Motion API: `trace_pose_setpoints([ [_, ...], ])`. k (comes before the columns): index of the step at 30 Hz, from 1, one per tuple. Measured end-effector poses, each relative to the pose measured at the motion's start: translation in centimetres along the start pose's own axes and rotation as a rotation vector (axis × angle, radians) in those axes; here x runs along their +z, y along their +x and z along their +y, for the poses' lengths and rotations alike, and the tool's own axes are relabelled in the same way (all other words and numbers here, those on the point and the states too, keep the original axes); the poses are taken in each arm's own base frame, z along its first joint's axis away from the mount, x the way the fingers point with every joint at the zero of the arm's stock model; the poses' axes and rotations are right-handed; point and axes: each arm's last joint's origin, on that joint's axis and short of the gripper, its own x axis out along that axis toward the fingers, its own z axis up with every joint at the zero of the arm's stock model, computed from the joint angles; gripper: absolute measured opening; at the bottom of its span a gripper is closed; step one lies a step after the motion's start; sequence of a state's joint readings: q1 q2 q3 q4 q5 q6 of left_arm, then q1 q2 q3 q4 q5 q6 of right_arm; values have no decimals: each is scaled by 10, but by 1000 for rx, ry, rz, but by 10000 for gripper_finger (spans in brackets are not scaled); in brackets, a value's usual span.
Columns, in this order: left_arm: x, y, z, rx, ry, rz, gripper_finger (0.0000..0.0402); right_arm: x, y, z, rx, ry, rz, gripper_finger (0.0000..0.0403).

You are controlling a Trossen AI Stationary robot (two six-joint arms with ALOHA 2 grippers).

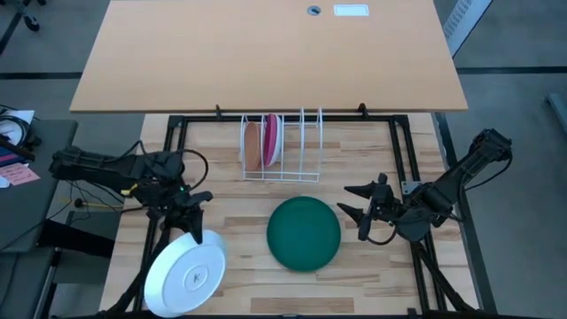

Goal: Sort dishes
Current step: Put the white plate in the dish rack

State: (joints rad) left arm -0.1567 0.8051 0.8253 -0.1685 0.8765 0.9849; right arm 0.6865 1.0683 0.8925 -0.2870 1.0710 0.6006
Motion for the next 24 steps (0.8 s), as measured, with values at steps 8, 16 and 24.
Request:
trace_pose_setpoints([
  [8, -1, 0, 0, 24, -28, 35, 0, -3, 0, -2, -15, 9, 20, 260],
  [16, -4, 0, 3, 110, -97, 150, 0, -3, 0, -2, -14, 30, 19, 260],
  [24, -7, -3, 12, 348, -262, 310, 0, -3, 0, -2, -15, 28, 20, 260],
])
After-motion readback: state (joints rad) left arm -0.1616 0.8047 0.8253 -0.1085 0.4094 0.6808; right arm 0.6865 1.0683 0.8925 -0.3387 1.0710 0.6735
